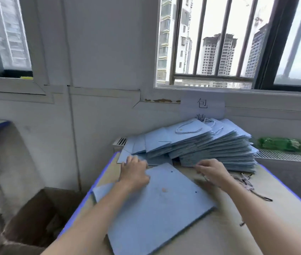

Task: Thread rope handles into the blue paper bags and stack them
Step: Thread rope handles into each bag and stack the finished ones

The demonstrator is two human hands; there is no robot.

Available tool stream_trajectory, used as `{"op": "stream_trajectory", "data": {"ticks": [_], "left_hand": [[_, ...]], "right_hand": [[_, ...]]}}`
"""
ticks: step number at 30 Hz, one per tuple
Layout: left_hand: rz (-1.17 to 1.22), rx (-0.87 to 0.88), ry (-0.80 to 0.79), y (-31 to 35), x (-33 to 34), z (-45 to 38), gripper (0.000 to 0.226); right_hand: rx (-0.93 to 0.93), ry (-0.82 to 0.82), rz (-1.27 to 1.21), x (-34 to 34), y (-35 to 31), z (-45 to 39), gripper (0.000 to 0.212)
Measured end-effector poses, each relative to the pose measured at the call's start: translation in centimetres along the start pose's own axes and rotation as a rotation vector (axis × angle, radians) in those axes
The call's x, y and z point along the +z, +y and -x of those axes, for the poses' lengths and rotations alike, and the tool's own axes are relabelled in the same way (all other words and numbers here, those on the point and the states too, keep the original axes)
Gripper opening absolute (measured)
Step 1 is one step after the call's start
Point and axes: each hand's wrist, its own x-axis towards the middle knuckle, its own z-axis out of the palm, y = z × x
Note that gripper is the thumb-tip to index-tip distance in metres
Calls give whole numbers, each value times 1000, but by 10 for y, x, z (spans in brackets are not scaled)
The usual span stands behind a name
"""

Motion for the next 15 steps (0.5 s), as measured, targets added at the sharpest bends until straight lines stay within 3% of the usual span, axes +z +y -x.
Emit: {"op": "stream_trajectory", "data": {"ticks": [4,7,12,15], "left_hand": [[-71,208,-133,52,27,17,73],[-39,240,-196,58,33,15,81],[-9,365,-386,45,22,-3,76],[157,410,-592,22,10,-5,71]], "right_hand": [[-43,139,80,3,29,-3,16],[-127,173,130,3,39,-12,14],[-145,65,254,11,38,-13,9],[-226,-133,179,4,25,-2,29]]}}
